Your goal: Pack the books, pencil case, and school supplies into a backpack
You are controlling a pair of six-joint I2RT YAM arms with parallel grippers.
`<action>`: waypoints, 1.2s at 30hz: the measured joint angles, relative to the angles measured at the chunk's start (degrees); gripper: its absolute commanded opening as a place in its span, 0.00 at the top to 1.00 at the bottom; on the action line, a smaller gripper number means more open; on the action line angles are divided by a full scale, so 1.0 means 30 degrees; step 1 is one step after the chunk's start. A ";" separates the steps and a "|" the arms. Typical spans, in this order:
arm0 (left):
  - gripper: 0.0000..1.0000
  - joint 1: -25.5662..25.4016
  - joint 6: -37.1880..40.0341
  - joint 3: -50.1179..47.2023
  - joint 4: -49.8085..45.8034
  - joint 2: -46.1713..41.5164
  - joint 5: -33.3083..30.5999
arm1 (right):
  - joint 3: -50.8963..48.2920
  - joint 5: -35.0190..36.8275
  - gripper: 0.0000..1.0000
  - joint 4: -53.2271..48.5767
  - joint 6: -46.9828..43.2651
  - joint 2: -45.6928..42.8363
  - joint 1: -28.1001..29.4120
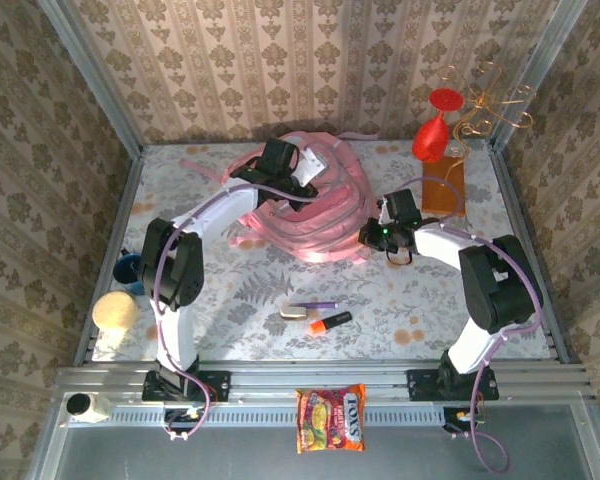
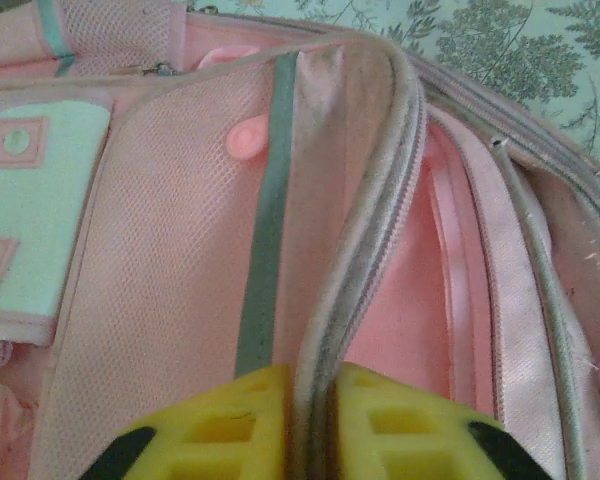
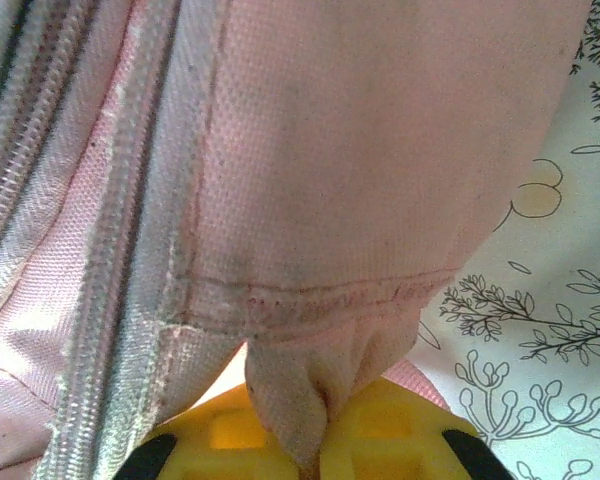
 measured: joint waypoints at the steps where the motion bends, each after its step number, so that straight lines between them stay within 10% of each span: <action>1: 1.00 0.0066 -0.0109 0.0000 -0.0036 -0.0007 0.0233 | 0.0000 0.0138 0.64 -0.0131 -0.0095 -0.0044 0.0080; 8: 1.00 0.1537 -0.1173 -0.1202 0.1027 -0.0852 0.2892 | -0.0648 0.4320 0.31 -0.2827 -0.2973 -0.4138 0.2586; 21: 1.00 0.2922 -0.1545 -0.1268 0.1275 -0.1086 0.4437 | 0.1304 0.4546 0.24 -0.3330 -1.1089 -0.2339 1.2998; 31: 1.00 0.2936 -0.1545 -0.1268 0.1209 -0.1086 0.4415 | 0.4095 0.4153 0.43 -0.4371 -1.3274 0.2433 1.4812; 36: 1.00 0.2936 -0.1545 -0.1268 0.1209 -0.1086 0.4401 | 0.4393 0.4095 0.72 -0.5078 -1.3988 0.2834 1.4812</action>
